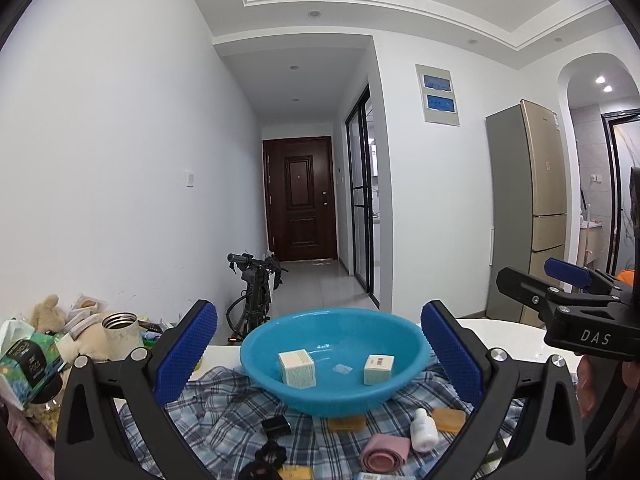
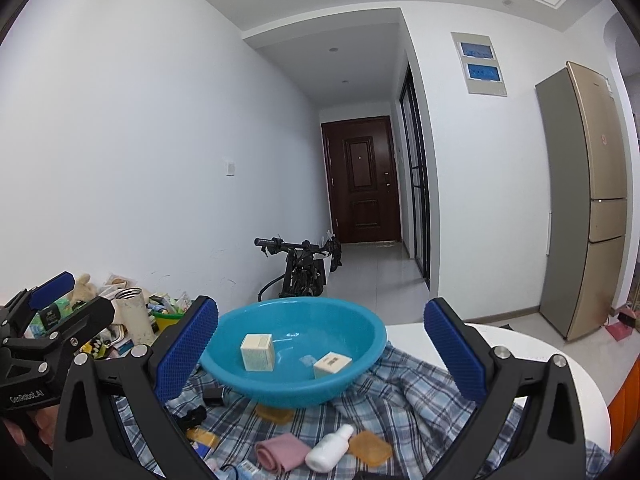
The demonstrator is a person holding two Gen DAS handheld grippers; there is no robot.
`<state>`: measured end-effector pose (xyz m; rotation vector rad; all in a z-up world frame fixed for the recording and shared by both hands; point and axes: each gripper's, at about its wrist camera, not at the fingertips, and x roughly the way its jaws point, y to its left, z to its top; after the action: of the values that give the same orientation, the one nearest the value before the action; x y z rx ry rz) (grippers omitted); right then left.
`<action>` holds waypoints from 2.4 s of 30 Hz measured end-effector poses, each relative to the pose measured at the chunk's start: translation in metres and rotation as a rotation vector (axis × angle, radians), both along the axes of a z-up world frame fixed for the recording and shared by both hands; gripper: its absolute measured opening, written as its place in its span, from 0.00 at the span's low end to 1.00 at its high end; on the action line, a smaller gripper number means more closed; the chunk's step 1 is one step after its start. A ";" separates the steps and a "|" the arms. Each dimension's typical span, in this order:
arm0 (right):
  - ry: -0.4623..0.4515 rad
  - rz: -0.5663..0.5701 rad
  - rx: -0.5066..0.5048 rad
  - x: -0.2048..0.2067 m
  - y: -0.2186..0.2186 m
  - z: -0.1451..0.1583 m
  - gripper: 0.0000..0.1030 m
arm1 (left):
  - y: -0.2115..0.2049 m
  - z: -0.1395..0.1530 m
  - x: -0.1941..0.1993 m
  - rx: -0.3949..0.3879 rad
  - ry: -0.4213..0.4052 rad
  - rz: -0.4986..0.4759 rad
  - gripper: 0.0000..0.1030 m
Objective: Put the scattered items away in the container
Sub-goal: 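Move both tools back over the cluttered items on the plaid cloth, then lower the left tool onto the RAISON box while the right tool approaches a pale text box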
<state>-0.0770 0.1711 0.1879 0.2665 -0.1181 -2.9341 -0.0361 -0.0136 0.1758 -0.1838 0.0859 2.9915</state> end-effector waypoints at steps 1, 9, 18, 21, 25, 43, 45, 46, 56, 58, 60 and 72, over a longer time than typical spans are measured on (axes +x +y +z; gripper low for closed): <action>0.003 0.000 0.000 0.003 0.001 0.001 1.00 | 0.001 -0.001 0.005 -0.001 -0.001 -0.003 1.00; 0.015 0.002 0.003 0.020 0.001 -0.002 1.00 | 0.004 -0.007 0.025 -0.004 0.012 -0.001 1.00; -0.042 0.006 0.028 0.027 0.000 -0.026 1.00 | 0.009 -0.022 0.022 -0.005 -0.042 -0.017 1.00; -0.073 0.007 0.025 0.025 -0.001 -0.037 1.00 | 0.012 -0.033 0.018 -0.009 -0.077 -0.029 1.00; -0.130 0.005 0.020 0.020 0.000 -0.055 1.00 | 0.016 -0.051 0.013 -0.031 -0.129 -0.042 1.00; -0.362 0.029 0.002 0.016 0.004 -0.135 1.00 | 0.009 -0.128 0.002 -0.040 -0.363 -0.023 1.00; -0.380 0.031 0.004 0.018 0.004 -0.141 1.00 | 0.010 -0.137 0.003 -0.049 -0.385 -0.022 1.00; -0.388 0.032 0.006 0.019 0.004 -0.144 1.00 | 0.010 -0.141 0.003 -0.053 -0.394 -0.022 1.00; -0.461 0.027 0.028 0.023 0.006 -0.174 1.00 | 0.011 -0.170 0.004 -0.073 -0.473 -0.020 1.00; -0.473 0.019 0.026 0.022 0.008 -0.177 1.00 | 0.010 -0.174 0.003 -0.072 -0.487 -0.016 1.00; -0.481 0.017 0.020 0.021 0.009 -0.180 1.00 | 0.009 -0.178 0.002 -0.069 -0.500 -0.012 1.00; -0.500 0.024 0.019 0.018 0.009 -0.185 1.00 | 0.004 -0.201 -0.005 -0.061 -0.584 0.007 1.00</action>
<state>-0.0594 0.1800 0.0030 0.9891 -0.1543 -2.7776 -0.0415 -0.0093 -0.0252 -1.0437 0.1096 2.8089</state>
